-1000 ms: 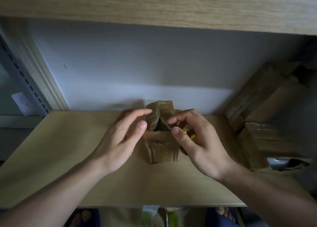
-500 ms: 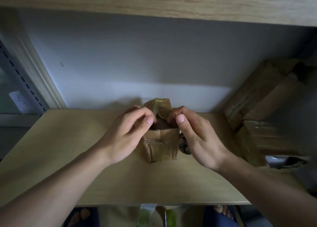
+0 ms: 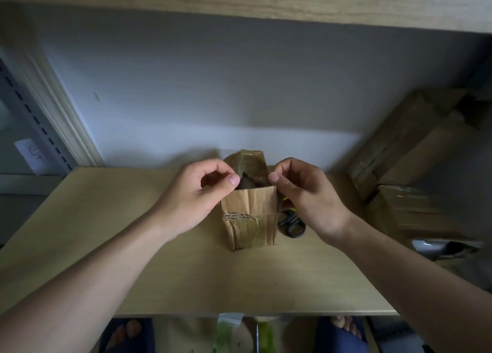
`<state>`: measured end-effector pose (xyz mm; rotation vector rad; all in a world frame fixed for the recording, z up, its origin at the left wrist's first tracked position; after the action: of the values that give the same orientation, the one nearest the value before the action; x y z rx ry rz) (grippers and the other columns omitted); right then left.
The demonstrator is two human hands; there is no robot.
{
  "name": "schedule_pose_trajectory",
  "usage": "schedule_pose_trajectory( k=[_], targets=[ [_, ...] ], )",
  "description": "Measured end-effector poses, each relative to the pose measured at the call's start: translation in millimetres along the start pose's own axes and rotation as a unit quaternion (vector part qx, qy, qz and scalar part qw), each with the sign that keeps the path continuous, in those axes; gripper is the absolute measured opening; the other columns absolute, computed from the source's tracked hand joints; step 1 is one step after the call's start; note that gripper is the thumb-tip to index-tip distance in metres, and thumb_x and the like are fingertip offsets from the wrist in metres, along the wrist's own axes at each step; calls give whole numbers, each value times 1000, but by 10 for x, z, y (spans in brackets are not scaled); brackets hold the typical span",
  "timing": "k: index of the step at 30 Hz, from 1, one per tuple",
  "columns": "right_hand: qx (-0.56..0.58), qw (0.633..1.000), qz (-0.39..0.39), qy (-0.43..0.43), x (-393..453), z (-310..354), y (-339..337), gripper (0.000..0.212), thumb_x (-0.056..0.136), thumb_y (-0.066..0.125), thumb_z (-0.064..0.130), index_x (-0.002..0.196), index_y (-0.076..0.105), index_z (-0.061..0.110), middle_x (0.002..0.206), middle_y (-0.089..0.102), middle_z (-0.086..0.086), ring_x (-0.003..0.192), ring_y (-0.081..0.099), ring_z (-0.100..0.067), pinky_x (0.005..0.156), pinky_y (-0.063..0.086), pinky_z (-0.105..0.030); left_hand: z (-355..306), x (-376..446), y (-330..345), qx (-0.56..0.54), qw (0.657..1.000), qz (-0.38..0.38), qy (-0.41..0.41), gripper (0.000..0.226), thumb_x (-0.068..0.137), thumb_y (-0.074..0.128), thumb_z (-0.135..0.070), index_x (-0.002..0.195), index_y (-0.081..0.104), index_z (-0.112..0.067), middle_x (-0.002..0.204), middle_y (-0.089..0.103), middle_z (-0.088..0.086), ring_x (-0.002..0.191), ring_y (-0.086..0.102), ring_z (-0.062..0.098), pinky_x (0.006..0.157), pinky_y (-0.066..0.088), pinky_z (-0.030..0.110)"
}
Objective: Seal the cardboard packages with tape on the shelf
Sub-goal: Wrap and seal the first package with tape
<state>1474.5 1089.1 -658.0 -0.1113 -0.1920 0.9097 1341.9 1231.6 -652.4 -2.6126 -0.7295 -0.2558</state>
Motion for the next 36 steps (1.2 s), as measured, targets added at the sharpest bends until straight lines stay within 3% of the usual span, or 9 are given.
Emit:
schedule_pose_trajectory(
  k=[4,8,10,14,17,21,25,31,36],
  targets=[
    [-83,995,-5,-51,-12,33,-25,8,102,61,12,94,63,13,82,63,-8,73,60,-24,69,57,-51,-58,-6,25,16,999,30,24,19,96,70,-27,85,64,-12,70,56,-6,66,48,8,62,39,19],
    [-219,966,18,-139,-53,150,46,25,102,53,3,93,69,20,90,65,5,80,61,-16,71,51,-30,-121,-12,118,172,975,130,58,27,101,45,-40,87,55,-19,83,52,-2,79,49,18,75,42,36],
    [-252,957,17,-141,-53,148,60,29,102,49,2,92,70,20,92,66,5,83,61,-12,72,46,-24,-126,6,89,182,972,139,43,30,100,38,-43,88,57,-23,89,53,-3,85,51,19,81,42,39],
    [-192,977,34,-87,-50,110,7,28,103,45,27,91,71,25,89,67,9,82,63,-12,76,52,-39,-114,-44,46,144,978,147,45,25,100,41,-34,94,55,-15,84,52,5,80,47,26,76,39,44],
    [-192,977,47,-82,-75,130,-16,28,99,54,46,90,70,25,86,68,7,80,66,-20,72,56,-48,-87,-125,36,104,981,156,51,27,100,48,-42,94,53,-16,75,44,-3,70,39,16,63,34,31],
    [-192,976,27,-97,-51,140,-20,17,100,66,33,87,72,24,75,69,11,70,65,-17,65,55,-39,-6,-127,29,74,988,131,40,20,94,58,-40,94,52,-21,74,44,-10,68,40,12,60,35,28],
    [-207,973,-6,-107,-22,152,-24,11,95,72,27,86,76,24,75,73,11,68,68,-16,64,56,-36,-66,-153,61,150,983,68,76,25,90,71,-20,92,47,-20,67,46,-7,60,38,9,57,35,27],
    [-253,959,-52,-118,-35,189,-115,10,92,76,26,83,78,30,75,73,18,70,68,-8,63,53,-21,57,-122,-64,134,989,41,54,27,91,67,-41,88,56,-17,75,61,-1,72,60,26,69,53,45],
    [-327,927,-69,-173,-81,250,-10,16,93,71,37,85,74,24,80,69,14,74,63,-7,67,53,-28,53,-112,73,129,991,22,41,29,100,59,-29,77,47,-16,61,42,-8,54,35,9,52,29,29]
  ],
)
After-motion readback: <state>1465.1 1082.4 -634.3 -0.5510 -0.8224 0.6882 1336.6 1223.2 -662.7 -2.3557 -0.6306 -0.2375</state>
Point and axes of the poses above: each hand's wrist, its own x-axis towards the middle knuckle, its own y-axis out of the palm, z = x × y, the point moved 7 cm from there along x, towards the middle knuckle
